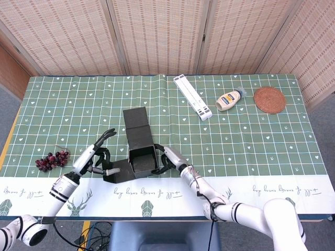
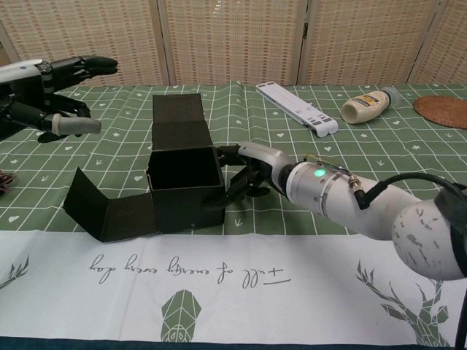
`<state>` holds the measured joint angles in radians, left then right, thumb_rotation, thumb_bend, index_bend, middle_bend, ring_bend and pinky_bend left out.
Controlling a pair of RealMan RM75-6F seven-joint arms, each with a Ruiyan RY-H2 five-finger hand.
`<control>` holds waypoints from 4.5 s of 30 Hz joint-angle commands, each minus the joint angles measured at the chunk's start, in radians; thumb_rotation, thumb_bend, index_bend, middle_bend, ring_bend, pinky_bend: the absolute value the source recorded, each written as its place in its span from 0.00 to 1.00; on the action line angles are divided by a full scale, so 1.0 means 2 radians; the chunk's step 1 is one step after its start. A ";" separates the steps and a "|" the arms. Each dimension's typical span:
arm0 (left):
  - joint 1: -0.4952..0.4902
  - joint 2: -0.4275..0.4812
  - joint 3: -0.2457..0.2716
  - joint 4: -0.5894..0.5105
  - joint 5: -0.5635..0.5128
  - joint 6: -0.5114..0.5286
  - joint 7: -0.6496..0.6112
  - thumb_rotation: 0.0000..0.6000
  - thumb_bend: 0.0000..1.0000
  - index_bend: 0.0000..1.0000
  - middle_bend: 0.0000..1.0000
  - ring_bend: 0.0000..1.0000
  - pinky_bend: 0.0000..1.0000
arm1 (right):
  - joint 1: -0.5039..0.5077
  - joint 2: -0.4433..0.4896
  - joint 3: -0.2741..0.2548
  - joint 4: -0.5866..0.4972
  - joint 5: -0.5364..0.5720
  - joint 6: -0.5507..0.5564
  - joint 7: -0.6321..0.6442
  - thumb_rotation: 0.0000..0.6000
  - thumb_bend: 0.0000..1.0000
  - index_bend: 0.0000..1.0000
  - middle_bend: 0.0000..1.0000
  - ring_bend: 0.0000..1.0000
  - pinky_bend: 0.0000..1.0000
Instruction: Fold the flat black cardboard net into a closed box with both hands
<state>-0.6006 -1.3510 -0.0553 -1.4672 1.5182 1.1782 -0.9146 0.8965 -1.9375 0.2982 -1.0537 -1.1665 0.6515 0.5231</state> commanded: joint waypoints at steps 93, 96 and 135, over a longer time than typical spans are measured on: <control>-0.098 -0.146 -0.006 0.248 0.114 0.097 0.296 1.00 0.12 0.32 0.16 0.63 0.85 | -0.040 0.064 0.000 -0.070 -0.064 0.052 0.162 1.00 0.08 0.37 0.46 0.78 1.00; -0.101 -0.148 0.000 0.254 0.116 0.091 0.293 1.00 0.12 0.33 0.17 0.63 0.85 | -0.039 0.060 0.000 -0.065 -0.061 0.052 0.154 1.00 0.08 0.37 0.46 0.78 1.00; -0.104 -0.180 0.076 0.310 0.130 0.025 0.241 1.00 0.12 0.37 0.25 0.66 0.85 | -0.032 -0.001 -0.030 0.036 -0.097 0.050 0.170 1.00 0.08 0.37 0.45 0.78 1.00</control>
<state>-0.8083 -1.7111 0.0963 -0.8478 1.7766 1.2280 -0.4333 0.8342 -1.9359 0.2430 -0.9866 -1.3554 0.7468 0.8570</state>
